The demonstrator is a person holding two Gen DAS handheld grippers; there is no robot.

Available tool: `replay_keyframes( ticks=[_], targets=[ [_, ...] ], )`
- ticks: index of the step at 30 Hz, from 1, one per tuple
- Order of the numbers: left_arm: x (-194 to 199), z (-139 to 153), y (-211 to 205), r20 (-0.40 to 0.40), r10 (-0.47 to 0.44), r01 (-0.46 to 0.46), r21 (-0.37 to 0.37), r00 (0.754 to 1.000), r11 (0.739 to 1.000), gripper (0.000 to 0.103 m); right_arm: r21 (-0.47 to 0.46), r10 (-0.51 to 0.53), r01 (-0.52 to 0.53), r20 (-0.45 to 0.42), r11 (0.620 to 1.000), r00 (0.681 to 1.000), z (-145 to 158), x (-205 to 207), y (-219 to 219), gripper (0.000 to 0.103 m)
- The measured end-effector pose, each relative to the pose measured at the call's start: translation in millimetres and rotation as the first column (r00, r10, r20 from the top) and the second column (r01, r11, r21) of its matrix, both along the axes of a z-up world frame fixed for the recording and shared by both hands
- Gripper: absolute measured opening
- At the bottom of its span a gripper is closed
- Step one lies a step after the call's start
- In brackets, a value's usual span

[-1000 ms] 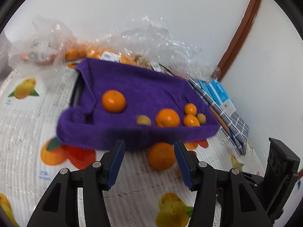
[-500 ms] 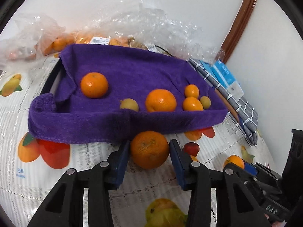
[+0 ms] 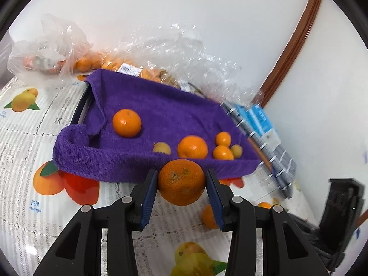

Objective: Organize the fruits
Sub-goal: 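Carry the left gripper's orange onto the towel while the right gripper carries its orange there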

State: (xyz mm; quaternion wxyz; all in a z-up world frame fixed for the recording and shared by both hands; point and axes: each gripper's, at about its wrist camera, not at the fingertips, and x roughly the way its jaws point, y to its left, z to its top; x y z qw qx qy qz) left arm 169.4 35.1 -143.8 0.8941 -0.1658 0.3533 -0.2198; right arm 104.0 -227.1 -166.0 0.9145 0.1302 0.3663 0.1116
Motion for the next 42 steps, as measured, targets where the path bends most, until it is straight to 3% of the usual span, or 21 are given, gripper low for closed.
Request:
replay_keyframes(
  ticks=[6, 11, 14, 17, 22, 28, 31, 35, 37, 39, 42],
  targets=[
    [1, 5, 5, 0.015, 0.012, -0.011, -0.030, 1.000, 0.999, 0.040, -0.002, -0.010, 0.010, -0.002, 1.000, 1.000, 0, -1, 0, 0.033],
    [-3, 13, 13, 0.057, 0.067, -0.068, 0.005, 0.996, 0.998, 0.040, -0.005, -0.027, 0.027, -0.033, 1.000, 0.999, -2, 2, 0, 0.033],
    [-1, 20, 24, 0.063, 0.083, -0.082, -0.029, 0.995, 0.996, 0.040, -0.039, -0.014, 0.011, -0.053, 0.999, 0.998, -1, 8, 3, 0.033],
    [3, 33, 35, 0.074, 0.094, -0.090, -0.051, 0.993, 0.995, 0.040, -0.090, 0.001, -0.002, -0.009, 0.996, 1.000, 17, 12, 3, 0.033],
    [20, 48, 52, 0.090, 0.150, -0.150, 0.000, 0.985, 0.989, 0.040, -0.125, 0.005, 0.003, 0.064, 0.992, 0.998, 51, 31, -2, 0.033],
    [45, 44, 59, 0.083, 0.187, -0.187, -0.011, 0.979, 0.982, 0.040, -0.181, -0.018, 0.041, 0.126, 0.983, 0.992, 72, 78, -7, 0.033],
    [49, 28, 59, 0.063, 0.169, -0.166, -0.052, 0.984, 0.985, 0.040, -0.176, -0.020, 0.040, 0.115, 0.984, 0.993, 62, 95, -7, 0.033],
    [57, 13, 54, 0.035, 0.172, -0.172, 0.007, 0.985, 0.985, 0.040, -0.084, -0.036, 0.042, 0.081, 0.996, 0.996, 31, 111, -17, 0.033],
    [60, 9, 52, 0.009, 0.166, -0.166, 0.005, 0.986, 0.986, 0.040, -0.102, -0.035, 0.039, 0.042, 0.994, 0.999, 24, 116, -14, 0.033],
    [59, 9, 50, 0.006, 0.153, -0.153, -0.019, 0.988, 0.988, 0.040, -0.108, -0.030, 0.037, 0.064, 0.993, 0.998, 23, 115, -14, 0.033],
    [55, 9, 40, 0.023, 0.145, -0.145, 0.019, 0.989, 0.989, 0.040, -0.080, -0.020, 0.023, 0.039, 0.997, 0.999, 18, 118, -15, 0.033]
  ],
)
